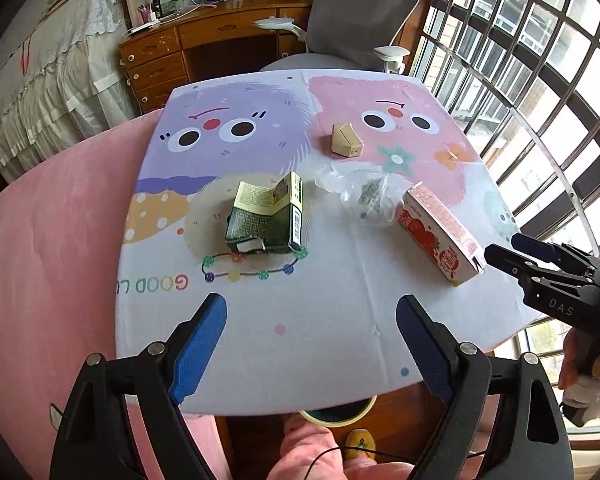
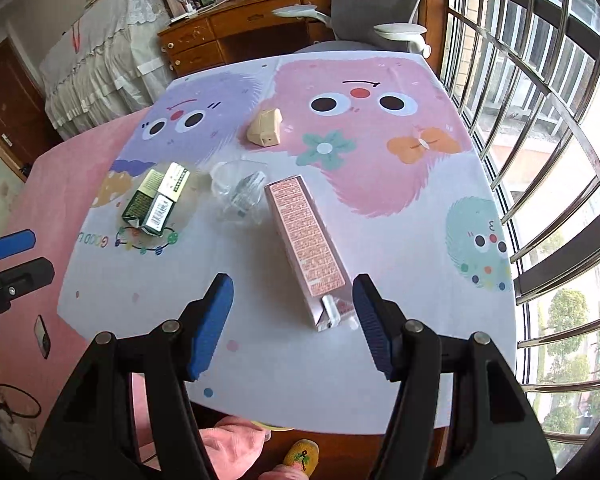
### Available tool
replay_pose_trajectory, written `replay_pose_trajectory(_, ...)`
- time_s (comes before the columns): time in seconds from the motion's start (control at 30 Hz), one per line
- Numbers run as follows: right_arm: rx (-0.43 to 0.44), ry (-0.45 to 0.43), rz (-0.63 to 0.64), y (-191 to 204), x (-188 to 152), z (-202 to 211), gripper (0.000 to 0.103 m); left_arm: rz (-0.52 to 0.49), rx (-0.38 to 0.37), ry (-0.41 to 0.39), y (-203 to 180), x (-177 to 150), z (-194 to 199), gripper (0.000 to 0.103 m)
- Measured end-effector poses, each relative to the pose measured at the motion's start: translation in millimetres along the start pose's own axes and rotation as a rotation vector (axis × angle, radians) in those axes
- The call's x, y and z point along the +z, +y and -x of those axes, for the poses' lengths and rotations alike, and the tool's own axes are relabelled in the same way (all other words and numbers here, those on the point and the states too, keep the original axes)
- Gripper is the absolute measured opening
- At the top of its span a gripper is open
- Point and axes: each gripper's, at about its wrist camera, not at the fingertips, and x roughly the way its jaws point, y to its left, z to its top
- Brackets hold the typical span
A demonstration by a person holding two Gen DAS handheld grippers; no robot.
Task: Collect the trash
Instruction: 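Move both open tools back over the table toward the green box and pink carton, then grasp the pink drink carton with the right tool while the left grasps the green box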
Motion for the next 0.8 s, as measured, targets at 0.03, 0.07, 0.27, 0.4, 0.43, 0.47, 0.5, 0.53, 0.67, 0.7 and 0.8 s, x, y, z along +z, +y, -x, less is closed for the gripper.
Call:
replay_pose_trajectory(0.03, -0.011, 0.014, -0.003, -2, 7, -12, 0.059, -0.017, 0.012, 0.010, 1, 14, -14, 0.089)
replay_pose_trajectory(0.07, -0.024, 0.027, -0.009, -3, 14, -24, 0.059, -0.033, 0.024, 0.023, 2, 28, -30, 0.089)
replay_pose_trajectory(0.27, -0.072, 0.089, -0.025, -4, 38, -79, 0.059, -0.090, 0.073, 0.126, -1, 80, -124, 0.088)
replay_pose_trajectory(0.4, -0.098, 0.120, 0.002, 1, 40, -98, 0.057, -0.126, 0.111, 0.167, -5, 95, -172, 0.084)
replay_pose_trajectory(0.43, -0.102, 0.126, 0.010, 3, 39, -101, 0.056, -0.136, 0.128, 0.176, -8, 95, -181, 0.081)
replay_pose_trajectory(0.47, -0.106, 0.132, 0.015, 4, 39, -104, 0.055, -0.144, 0.144, 0.185, -10, 94, -189, 0.078)
replay_pose_trajectory(0.5, -0.109, 0.138, 0.018, 5, 37, -107, 0.054, -0.149, 0.159, 0.195, -11, 95, -196, 0.077)
replay_pose_trajectory(0.53, -0.110, 0.144, 0.018, 5, 36, -110, 0.052, -0.153, 0.174, 0.204, -11, 96, -203, 0.074)
replay_pose_trajectory(0.67, -0.101, 0.156, 0.007, 6, 34, -117, 0.047, -0.155, 0.199, 0.235, -4, 92, -216, 0.055)
replay_pose_trajectory(0.7, -0.101, 0.155, 0.010, 6, 33, -118, 0.047, -0.150, 0.192, 0.247, 0, 92, -219, 0.050)
replay_pose_trajectory(0.8, -0.099, 0.151, 0.026, 9, 32, -118, 0.043, -0.152, 0.169, 0.243, 8, 92, -220, 0.039)
